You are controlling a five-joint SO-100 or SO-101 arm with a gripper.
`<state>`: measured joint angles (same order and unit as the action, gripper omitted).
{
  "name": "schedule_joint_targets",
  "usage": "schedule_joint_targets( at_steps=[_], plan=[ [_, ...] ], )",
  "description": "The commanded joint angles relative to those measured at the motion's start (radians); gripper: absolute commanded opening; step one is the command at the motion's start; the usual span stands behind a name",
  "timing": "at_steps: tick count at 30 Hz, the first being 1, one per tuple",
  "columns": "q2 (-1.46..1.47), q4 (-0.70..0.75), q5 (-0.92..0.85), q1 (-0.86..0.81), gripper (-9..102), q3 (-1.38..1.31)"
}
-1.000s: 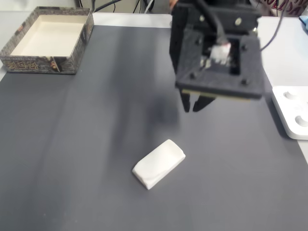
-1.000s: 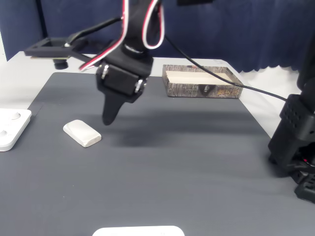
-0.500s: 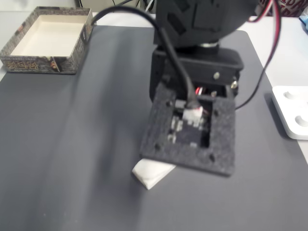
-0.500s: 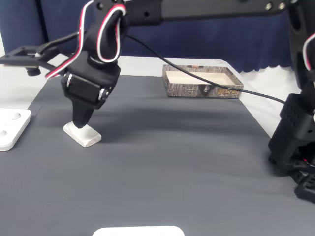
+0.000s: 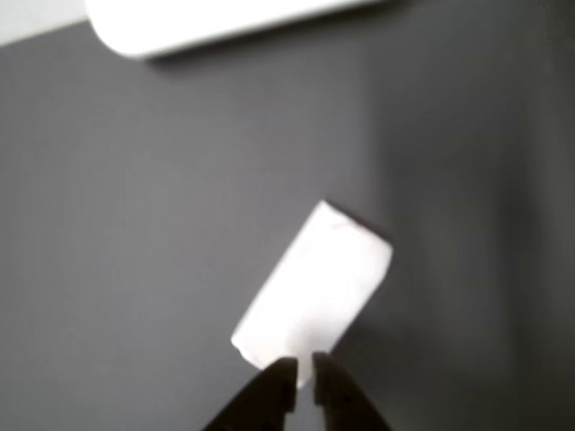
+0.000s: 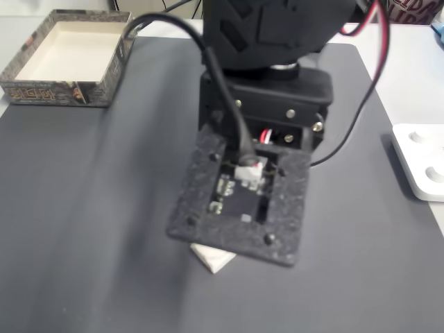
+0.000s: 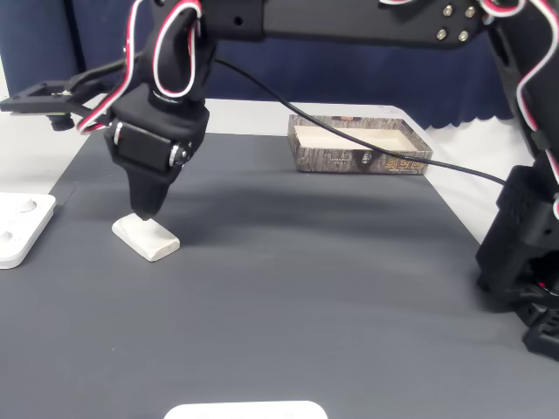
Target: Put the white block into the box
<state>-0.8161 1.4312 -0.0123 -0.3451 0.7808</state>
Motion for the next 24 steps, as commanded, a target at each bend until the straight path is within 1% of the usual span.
schedule_joint_targets(
  at_steps=[1,11,24],
  plan=[
    [0.006,0.095,-0.026,-0.018,-2,-0.132],
    [0.112,0.169,-0.046,-0.017,-2,-0.344],
    [0.221,0.278,-0.035,-0.026,-2,-0.515]
  ],
)
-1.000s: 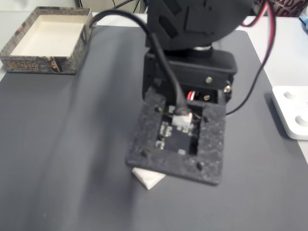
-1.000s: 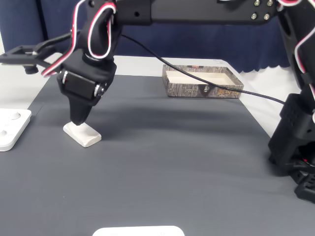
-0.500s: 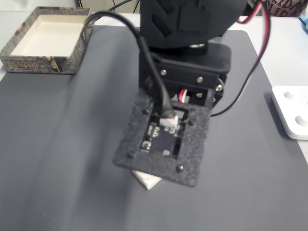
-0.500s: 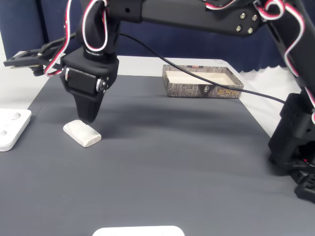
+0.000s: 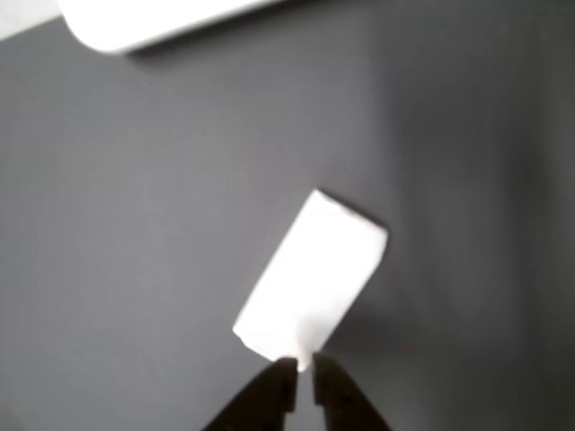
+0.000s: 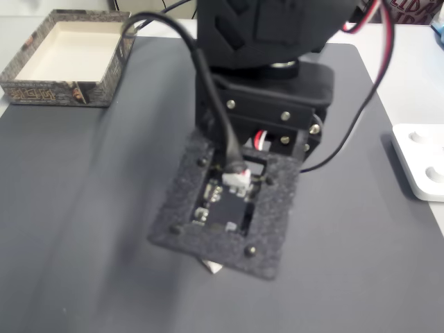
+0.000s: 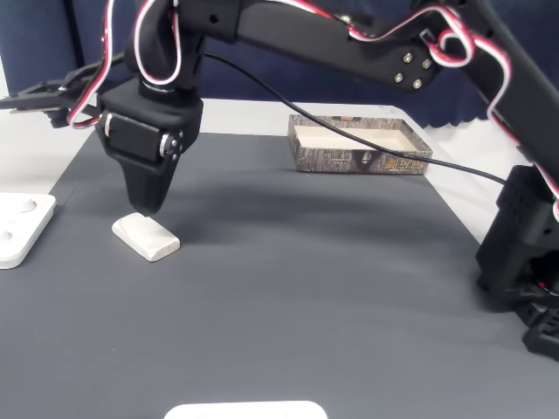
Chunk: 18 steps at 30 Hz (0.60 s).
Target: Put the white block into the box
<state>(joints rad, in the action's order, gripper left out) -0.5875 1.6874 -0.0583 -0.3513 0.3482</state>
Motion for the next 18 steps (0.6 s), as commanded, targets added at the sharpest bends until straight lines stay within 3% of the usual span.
schedule_joint_targets(
  at_steps=[1,12,18],
  plan=[
    [0.0,0.025,0.018,-0.02,-2,-0.091],
    [0.034,0.032,0.067,-0.023,-2,-0.129],
    [0.031,-0.002,-0.028,-0.026,-2,-0.13]
  ],
)
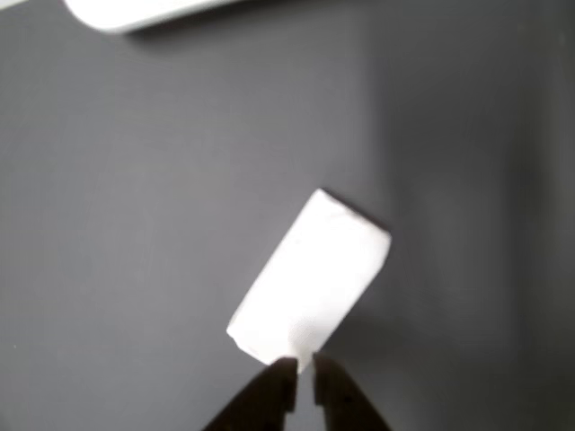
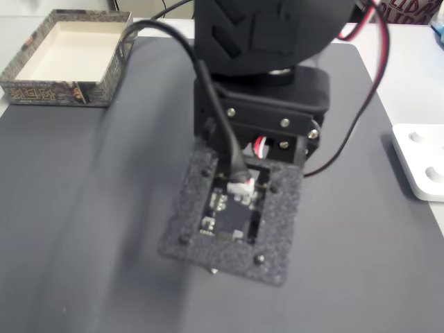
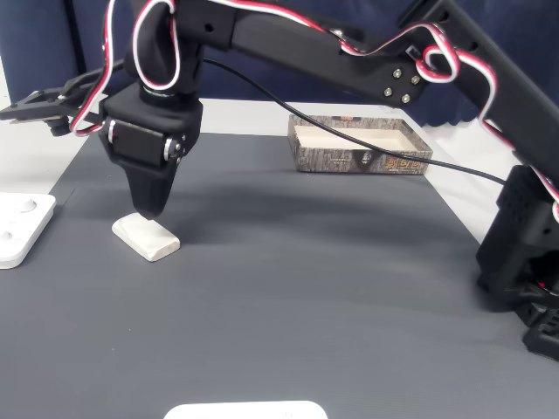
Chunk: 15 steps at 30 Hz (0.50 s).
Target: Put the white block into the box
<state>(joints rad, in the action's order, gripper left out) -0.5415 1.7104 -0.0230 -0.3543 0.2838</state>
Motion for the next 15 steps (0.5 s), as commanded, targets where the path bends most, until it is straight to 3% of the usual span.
schedule_joint_targets(
  at_steps=[1,9,15],
  plan=[
    [-0.015,-0.031,-0.109,-0.025,-2,-0.066],
    [-0.031,-0.044,-0.41,-0.034,-2,-0.067],
    [-0.032,-0.054,-0.505,-0.041,-2,-0.064]
  ],
)
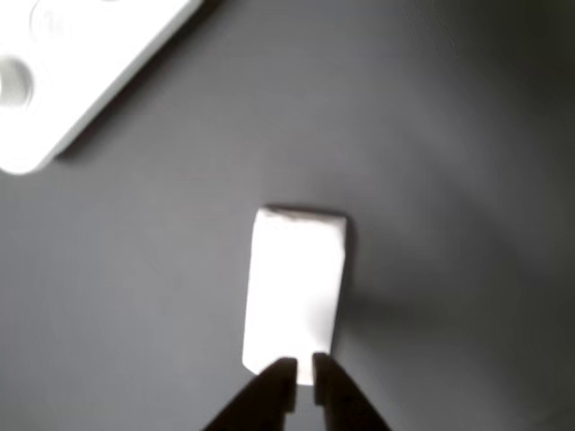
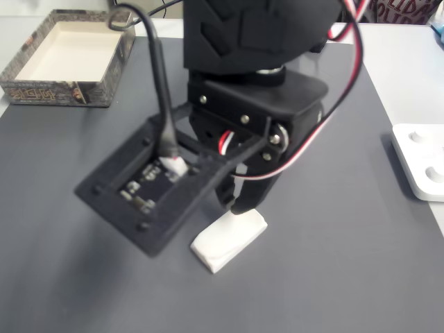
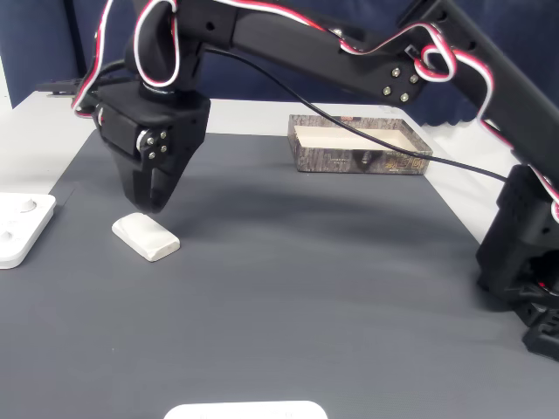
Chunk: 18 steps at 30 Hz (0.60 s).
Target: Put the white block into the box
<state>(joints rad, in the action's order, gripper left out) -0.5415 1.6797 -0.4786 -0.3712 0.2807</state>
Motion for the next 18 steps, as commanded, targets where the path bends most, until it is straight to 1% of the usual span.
schedule_joint_targets(
  at_steps=[1,5,10,13,18],
  plan=[
    [-0.032,-0.028,-0.058,-0.025,-2,-0.061],
    [-0.026,-0.058,-0.078,-0.026,-2,-0.06],
    [-0.023,-0.052,-0.104,-0.032,-1,-0.06],
    [-0.025,-0.04,-0.086,-0.041,6,-0.057],
    [-0.029,-0.012,-0.055,-0.046,12,-0.049]
  ],
)
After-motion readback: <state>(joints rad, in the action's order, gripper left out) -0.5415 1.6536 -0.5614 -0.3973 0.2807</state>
